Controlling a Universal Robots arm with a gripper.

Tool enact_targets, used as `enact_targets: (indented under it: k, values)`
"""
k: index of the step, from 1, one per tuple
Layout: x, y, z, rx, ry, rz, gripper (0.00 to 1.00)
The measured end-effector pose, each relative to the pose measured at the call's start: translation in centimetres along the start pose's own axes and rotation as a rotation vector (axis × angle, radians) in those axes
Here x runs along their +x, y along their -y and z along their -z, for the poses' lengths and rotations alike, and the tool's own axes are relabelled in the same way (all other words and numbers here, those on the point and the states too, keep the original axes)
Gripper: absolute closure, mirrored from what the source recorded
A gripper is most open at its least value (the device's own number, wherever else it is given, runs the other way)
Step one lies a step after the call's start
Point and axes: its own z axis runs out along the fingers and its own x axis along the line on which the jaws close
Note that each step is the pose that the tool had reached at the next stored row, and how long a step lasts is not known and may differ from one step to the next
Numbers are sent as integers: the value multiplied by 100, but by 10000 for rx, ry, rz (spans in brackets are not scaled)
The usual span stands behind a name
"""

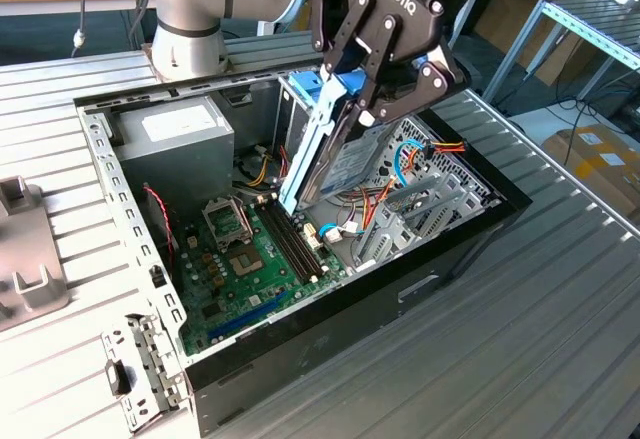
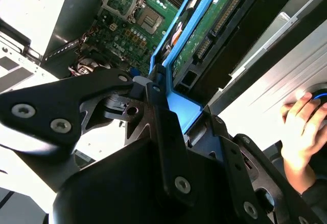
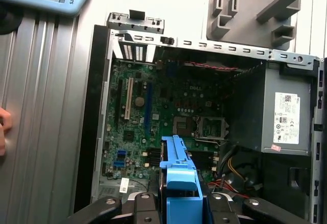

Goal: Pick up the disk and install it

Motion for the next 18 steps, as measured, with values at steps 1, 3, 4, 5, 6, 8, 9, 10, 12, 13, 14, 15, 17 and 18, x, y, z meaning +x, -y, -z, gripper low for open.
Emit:
enact_targets:
  k: [1, 3, 4, 5, 6, 8, 9, 10, 12, 13, 14, 15, 17, 18]
  values:
    - [6, 0, 0, 0, -1, 1, 63]
    - [12, 0, 1, 0, -1, 1, 63]
    - [17, 0, 0, 0, 0, 0, 63]
    - [21, 1, 1, 0, -1, 0, 63]
    - [24, 1, 1, 0, -1, 1, 63]
    - [30, 2, 1, 0, 0, 0, 63]
    - [40, 3, 2, 0, -1, 1, 63]
    - [46, 3, 2, 0, -1, 0, 63]
    - [52, 4, 1, 0, 0, 0, 63]
    - [57, 4, 1, 0, 0, 0, 63]
    - [61, 4, 2, 0, -1, 0, 63]
    - [65, 4, 2, 0, -1, 1, 63]
    - [73, 9, 1, 0, 0, 2, 63]
    - [85, 22, 2, 0, 0, 1, 63]
